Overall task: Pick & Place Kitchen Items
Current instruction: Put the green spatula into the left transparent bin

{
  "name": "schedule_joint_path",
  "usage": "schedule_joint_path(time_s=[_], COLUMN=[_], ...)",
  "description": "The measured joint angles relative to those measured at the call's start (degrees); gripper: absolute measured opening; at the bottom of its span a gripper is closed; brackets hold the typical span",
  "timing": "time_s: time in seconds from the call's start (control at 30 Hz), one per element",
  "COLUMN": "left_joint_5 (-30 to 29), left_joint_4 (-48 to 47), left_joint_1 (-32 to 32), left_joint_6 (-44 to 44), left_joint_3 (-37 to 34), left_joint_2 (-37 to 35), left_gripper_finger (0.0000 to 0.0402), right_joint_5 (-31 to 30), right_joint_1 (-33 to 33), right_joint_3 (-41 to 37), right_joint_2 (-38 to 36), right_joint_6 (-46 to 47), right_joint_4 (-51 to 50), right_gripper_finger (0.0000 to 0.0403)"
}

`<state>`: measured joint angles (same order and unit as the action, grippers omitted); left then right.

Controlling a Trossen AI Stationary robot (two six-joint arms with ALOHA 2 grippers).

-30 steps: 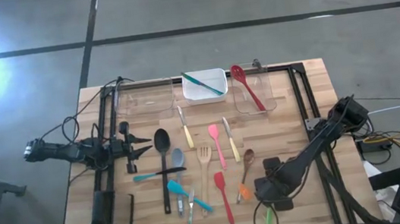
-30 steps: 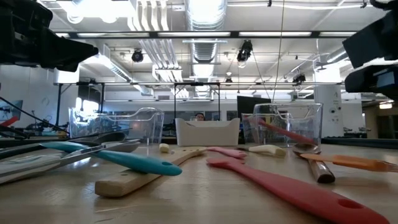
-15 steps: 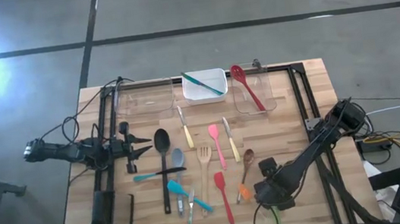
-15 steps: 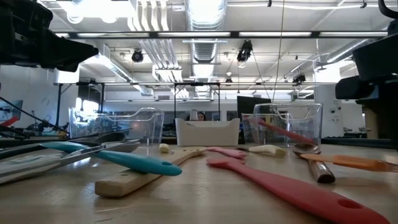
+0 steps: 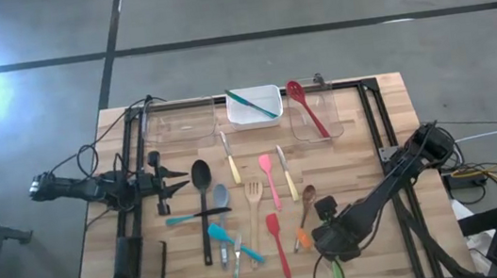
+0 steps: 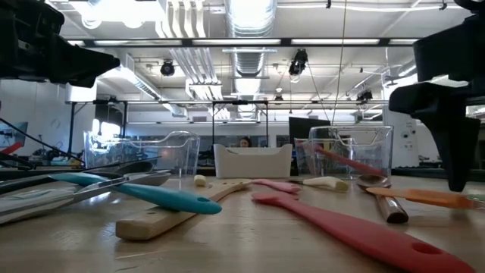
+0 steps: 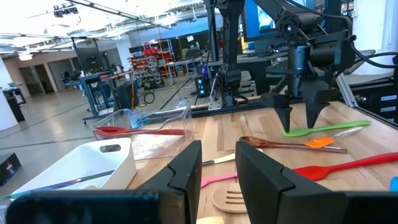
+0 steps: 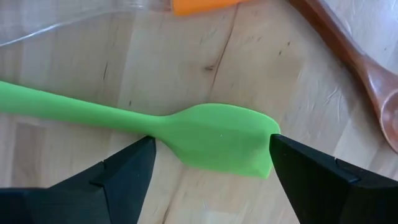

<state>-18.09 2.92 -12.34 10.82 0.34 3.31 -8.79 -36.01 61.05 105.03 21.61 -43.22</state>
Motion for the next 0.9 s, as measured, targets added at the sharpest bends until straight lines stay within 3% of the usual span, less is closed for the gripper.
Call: schedule_joint_path(time_s=[0.43,0.77,0.9], left_joint_5=[0.0,0.0,0.0], left_joint_4=[0.0,0.0,0.0], left_joint_1=[0.0,0.0,0.0], left_joint_6=[0.1,0.1,0.1], left_joint_3=[0.0,0.0,0.0], left_joint_2=[0.0,0.0,0.0], left_gripper_finger=[0.0101,0.0101,0.0101], right_joint_5=[1.5,1.9,2.4], right_joint_1=[0.6,1.0,1.1], right_joint_3=[-4.4,-4.5,-4.2], right_joint_2=[-0.3,-0.8,-1.1], right_joint_6=[1.5,7.7,8.7], right_joint_4=[5.3,4.2,1.9], right_gripper_finger=[0.0303,0.0220,0.0213])
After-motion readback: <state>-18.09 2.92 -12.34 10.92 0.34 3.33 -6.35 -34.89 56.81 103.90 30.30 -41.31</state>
